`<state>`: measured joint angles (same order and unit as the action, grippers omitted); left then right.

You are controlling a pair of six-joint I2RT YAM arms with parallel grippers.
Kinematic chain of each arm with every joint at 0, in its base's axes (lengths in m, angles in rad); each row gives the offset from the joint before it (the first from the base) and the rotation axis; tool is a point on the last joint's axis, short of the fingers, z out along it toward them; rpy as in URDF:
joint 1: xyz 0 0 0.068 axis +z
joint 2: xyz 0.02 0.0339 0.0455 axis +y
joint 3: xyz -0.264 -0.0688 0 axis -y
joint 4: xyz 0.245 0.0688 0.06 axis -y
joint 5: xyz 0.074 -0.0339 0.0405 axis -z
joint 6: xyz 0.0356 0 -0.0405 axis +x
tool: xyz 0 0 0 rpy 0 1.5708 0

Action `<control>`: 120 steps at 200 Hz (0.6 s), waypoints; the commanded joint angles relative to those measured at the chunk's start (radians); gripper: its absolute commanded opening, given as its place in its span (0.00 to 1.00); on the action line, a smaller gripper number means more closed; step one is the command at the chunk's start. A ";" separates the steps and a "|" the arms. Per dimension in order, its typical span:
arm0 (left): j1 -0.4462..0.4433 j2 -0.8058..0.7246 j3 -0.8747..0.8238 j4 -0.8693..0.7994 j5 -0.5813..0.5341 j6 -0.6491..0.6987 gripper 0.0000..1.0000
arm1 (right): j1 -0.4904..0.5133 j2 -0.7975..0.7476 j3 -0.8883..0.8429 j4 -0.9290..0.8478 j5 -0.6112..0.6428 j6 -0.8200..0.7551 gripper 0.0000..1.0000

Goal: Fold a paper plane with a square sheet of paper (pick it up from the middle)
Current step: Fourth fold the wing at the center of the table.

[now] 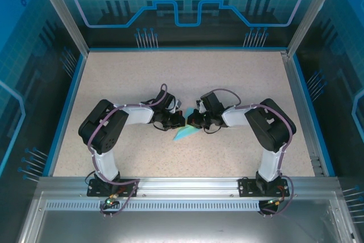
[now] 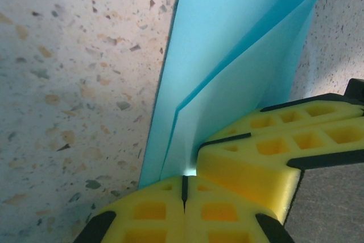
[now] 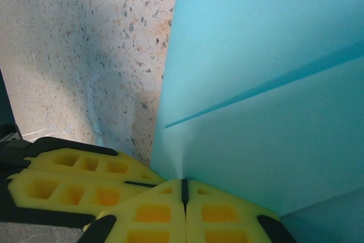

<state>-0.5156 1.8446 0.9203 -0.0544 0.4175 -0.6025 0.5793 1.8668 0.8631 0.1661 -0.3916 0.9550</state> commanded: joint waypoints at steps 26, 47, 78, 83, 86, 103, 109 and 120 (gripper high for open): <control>-0.008 0.036 -0.026 -0.136 -0.057 0.001 0.00 | -0.005 0.063 -0.010 -0.033 0.015 0.010 0.05; -0.007 0.017 -0.022 -0.137 -0.046 -0.003 0.00 | -0.012 0.056 -0.020 -0.051 0.032 0.010 0.05; -0.007 -0.061 0.005 -0.141 -0.013 -0.004 0.04 | -0.018 0.062 -0.016 -0.086 0.050 0.003 0.05; -0.007 -0.079 0.008 -0.135 -0.005 -0.009 0.06 | -0.019 0.065 -0.014 -0.095 0.055 0.001 0.05; -0.007 -0.091 0.009 -0.131 -0.001 -0.012 0.07 | -0.020 0.067 -0.013 -0.100 0.057 0.002 0.05; -0.007 -0.147 -0.002 -0.090 0.041 -0.040 0.11 | -0.019 0.078 -0.009 -0.109 0.059 0.002 0.05; -0.007 -0.161 -0.008 -0.075 0.057 -0.052 0.12 | -0.019 0.081 -0.009 -0.109 0.059 0.004 0.05; -0.009 -0.176 -0.020 -0.049 0.080 -0.076 0.13 | -0.019 0.086 -0.012 -0.110 0.063 0.006 0.05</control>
<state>-0.5175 1.7443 0.9195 -0.1192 0.4278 -0.6231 0.5682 1.8763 0.8669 0.1608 -0.4065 0.9619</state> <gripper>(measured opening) 0.123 0.053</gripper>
